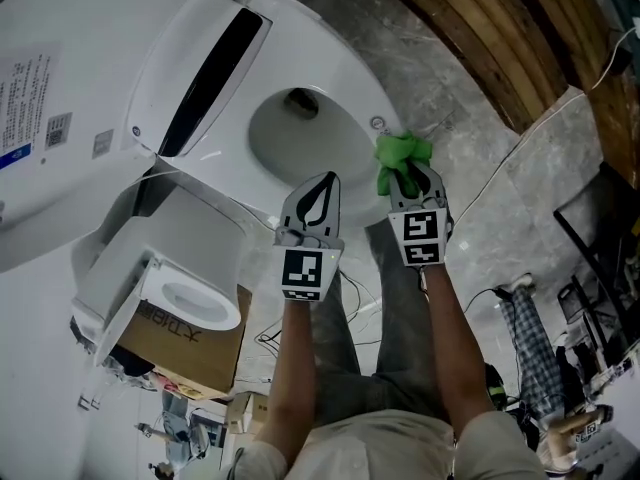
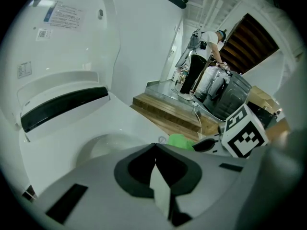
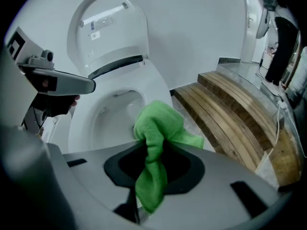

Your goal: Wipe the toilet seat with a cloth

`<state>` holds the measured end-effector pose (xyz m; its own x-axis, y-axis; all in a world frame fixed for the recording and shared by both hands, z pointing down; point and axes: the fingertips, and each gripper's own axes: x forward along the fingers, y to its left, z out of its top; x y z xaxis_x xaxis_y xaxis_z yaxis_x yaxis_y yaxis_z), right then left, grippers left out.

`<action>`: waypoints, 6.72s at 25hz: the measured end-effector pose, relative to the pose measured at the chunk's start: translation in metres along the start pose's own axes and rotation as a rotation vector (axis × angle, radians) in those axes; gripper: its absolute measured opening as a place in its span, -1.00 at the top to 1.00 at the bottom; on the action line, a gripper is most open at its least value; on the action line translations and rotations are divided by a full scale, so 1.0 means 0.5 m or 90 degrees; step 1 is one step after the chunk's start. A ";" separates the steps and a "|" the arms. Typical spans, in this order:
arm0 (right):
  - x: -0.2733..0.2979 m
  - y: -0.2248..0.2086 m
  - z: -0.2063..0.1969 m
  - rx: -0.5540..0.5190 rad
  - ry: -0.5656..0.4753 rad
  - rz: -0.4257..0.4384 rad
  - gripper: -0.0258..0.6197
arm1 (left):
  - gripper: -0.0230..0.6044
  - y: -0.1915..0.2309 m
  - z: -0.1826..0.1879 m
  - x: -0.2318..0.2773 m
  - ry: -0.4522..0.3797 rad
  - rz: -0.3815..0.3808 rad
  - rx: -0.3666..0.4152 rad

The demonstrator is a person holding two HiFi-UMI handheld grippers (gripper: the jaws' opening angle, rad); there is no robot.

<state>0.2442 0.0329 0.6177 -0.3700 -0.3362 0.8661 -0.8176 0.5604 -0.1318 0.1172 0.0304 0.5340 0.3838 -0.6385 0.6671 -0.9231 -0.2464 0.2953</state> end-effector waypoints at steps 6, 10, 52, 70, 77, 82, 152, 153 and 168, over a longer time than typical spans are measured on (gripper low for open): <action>0.015 -0.002 0.032 -0.007 0.002 -0.017 0.62 | 0.89 0.034 0.010 -0.005 -0.006 0.003 -0.010; 0.028 -0.002 0.058 -0.016 -0.003 -0.026 0.62 | 0.89 0.053 0.021 -0.006 -0.015 0.006 -0.019; 0.175 0.083 0.299 -0.110 -0.022 -0.022 0.62 | 0.89 0.229 0.099 -0.011 -0.051 0.010 -0.014; 0.229 0.130 0.413 -0.167 -0.055 -0.025 0.62 | 0.89 0.296 0.089 -0.051 -0.066 0.032 -0.039; 0.248 0.183 0.432 -0.177 -0.060 -0.013 0.62 | 0.89 0.331 0.074 -0.081 -0.070 0.049 -0.049; 0.253 0.208 0.430 -0.162 -0.056 -0.007 0.62 | 0.89 0.350 0.059 -0.104 -0.073 0.060 -0.058; 0.141 0.564 0.103 -0.231 0.015 0.180 0.62 | 0.89 0.358 -0.159 -0.310 -0.020 0.089 -0.078; 0.137 0.563 0.097 -0.232 0.016 0.182 0.62 | 0.89 0.354 -0.162 -0.310 -0.018 0.089 -0.078; 0.086 0.528 0.005 -0.252 0.047 0.224 0.62 | 0.89 0.273 -0.186 -0.292 0.005 0.101 -0.082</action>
<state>0.0116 0.1646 0.6189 -0.5481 -0.0299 0.8359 -0.4151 0.8773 -0.2409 -0.0626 0.1579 0.5406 0.2349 -0.6561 0.7172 -0.9614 -0.0480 0.2709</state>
